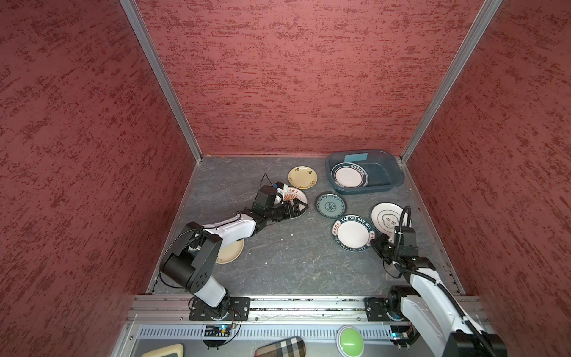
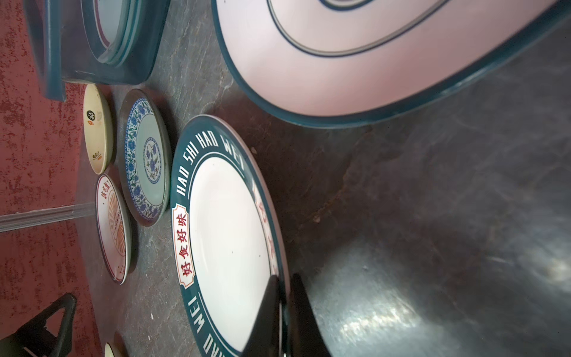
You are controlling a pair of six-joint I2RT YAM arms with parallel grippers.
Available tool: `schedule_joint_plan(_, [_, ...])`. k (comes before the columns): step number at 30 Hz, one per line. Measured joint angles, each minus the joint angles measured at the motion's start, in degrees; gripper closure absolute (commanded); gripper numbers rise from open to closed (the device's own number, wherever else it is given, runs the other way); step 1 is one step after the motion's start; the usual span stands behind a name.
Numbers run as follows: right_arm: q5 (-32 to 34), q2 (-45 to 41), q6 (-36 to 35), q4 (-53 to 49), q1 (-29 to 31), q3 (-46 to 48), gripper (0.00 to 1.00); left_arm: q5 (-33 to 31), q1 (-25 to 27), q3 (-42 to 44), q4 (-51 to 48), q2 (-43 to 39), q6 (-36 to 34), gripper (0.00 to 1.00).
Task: Place the plates into the plastic bin on the countertop
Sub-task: 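Grasp the plate rim with right gripper and tilt it up, then lift the plate upright with right gripper and carry it to the bin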
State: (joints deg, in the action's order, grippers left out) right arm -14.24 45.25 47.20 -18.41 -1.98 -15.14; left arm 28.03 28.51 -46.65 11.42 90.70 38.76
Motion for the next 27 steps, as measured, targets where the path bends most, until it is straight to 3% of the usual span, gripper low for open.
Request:
schedule_joint_plan(18, [0.0,-3.39,0.59,-6.67,0.0,-4.52,1.0,-2.47,-1.01,0.09,-1.62,-0.28,-0.04,0.01])
schedule_joint_plan(27, [0.2,-7.76,2.78,-8.2,0.0,-10.05,1.0,-6.58,-2.34,5.09,-0.96,-7.78,-0.48,0.01])
